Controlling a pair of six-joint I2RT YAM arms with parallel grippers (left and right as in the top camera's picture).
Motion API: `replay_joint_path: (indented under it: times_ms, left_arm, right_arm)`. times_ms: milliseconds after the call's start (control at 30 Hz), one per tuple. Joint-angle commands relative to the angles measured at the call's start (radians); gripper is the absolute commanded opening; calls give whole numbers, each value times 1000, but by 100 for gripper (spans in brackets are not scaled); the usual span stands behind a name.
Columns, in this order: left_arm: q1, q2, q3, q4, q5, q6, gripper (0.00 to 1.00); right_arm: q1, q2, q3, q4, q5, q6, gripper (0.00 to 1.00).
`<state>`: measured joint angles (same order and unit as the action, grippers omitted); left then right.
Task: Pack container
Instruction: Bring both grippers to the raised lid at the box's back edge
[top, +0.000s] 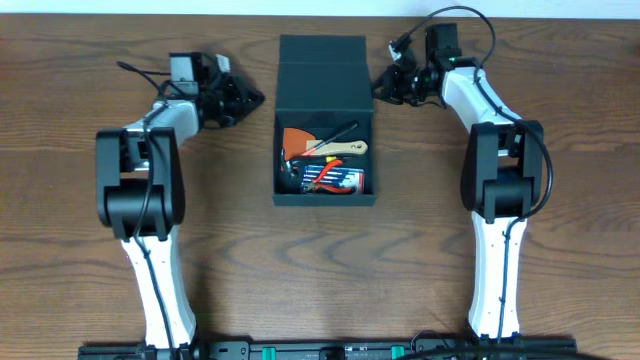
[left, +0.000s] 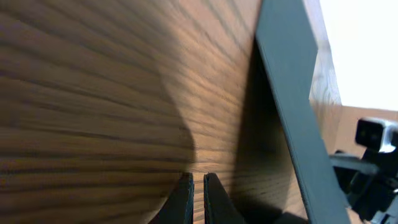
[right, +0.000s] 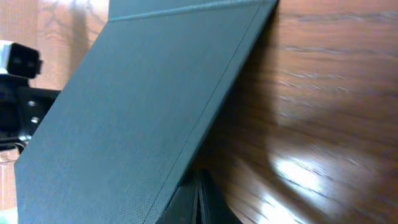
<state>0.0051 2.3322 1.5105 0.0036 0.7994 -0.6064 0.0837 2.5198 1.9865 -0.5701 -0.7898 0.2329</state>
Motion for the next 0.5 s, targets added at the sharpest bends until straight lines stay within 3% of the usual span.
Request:
replay_joint_path:
  times_ms: [0,233,467]
  left_arm:
    - [-23,35,-8,26,60,-13,6]
    - [-35,40,-8,177,116,-28,6]
    - [-35,39,3,495,117,-200,6]
  right_arm:
    - [13,7,0,14,-31,6,1]
    - [6,7,0,62,-126,5,1]
    - [-9,7,2,111,-222,6,1]
